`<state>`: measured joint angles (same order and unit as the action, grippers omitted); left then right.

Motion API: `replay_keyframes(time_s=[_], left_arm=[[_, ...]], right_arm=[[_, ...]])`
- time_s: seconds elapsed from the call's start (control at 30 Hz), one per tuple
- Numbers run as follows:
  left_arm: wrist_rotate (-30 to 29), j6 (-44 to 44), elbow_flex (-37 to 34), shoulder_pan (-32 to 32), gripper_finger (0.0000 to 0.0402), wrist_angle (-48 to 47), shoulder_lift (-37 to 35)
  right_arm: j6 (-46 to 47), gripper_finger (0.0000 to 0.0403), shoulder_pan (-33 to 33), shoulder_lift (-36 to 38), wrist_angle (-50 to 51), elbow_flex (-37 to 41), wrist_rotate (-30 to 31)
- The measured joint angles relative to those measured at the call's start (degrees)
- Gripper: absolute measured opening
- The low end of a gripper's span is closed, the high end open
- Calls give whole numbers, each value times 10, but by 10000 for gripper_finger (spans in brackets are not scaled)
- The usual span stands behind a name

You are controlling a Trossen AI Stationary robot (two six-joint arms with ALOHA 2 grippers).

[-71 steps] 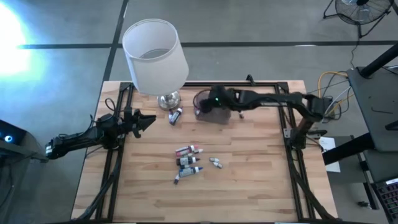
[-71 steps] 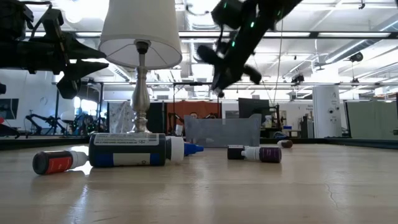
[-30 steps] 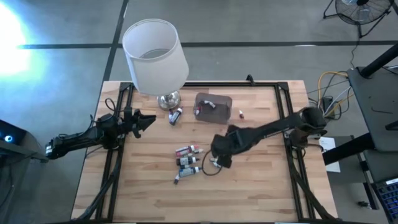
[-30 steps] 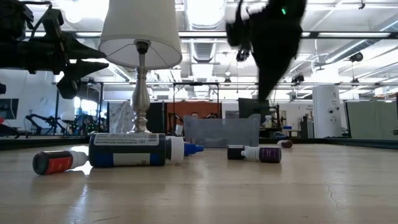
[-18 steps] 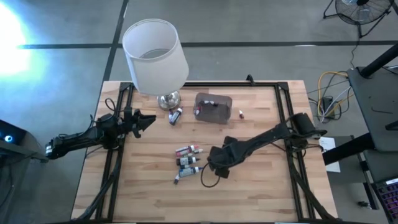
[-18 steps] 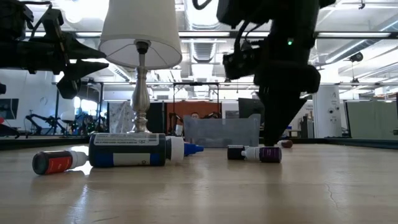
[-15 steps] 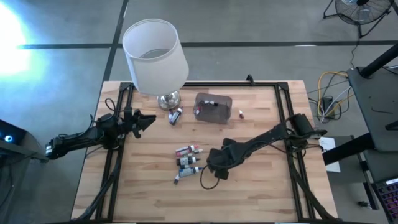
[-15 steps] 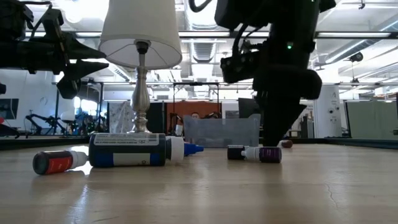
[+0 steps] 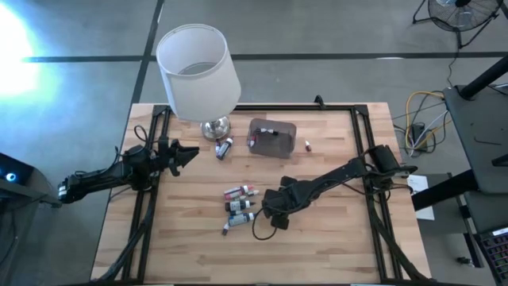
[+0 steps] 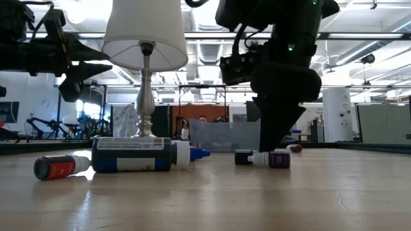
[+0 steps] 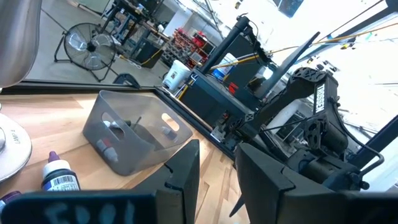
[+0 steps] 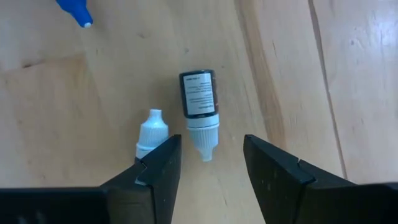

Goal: Pick & Place food coloring
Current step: Put the large pink food coloring bottle into the bin

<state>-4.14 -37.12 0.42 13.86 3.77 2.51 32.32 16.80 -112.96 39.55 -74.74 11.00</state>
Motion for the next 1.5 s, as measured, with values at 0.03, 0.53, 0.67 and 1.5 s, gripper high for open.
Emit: replay_keyframes(time_s=[0.03, 0.53, 0.67, 1.5], left_arm=[[0, 0, 0, 0, 85, 0, 0], [-95, -296, 15, -8, 85, 119, 22], [-16, -197, 128, -26, 78, -78, 67], [68, 78, 290, -217, 70, -72, 525]], right_arm=[[0, 166, 0, 0, -1, 0, -1], [-41, 162, -2, 3, 8, -23, 4], [-40, 158, -5, 3, 10, -23, 5], [302, 152, -2, 167, 242, -27, 117]])
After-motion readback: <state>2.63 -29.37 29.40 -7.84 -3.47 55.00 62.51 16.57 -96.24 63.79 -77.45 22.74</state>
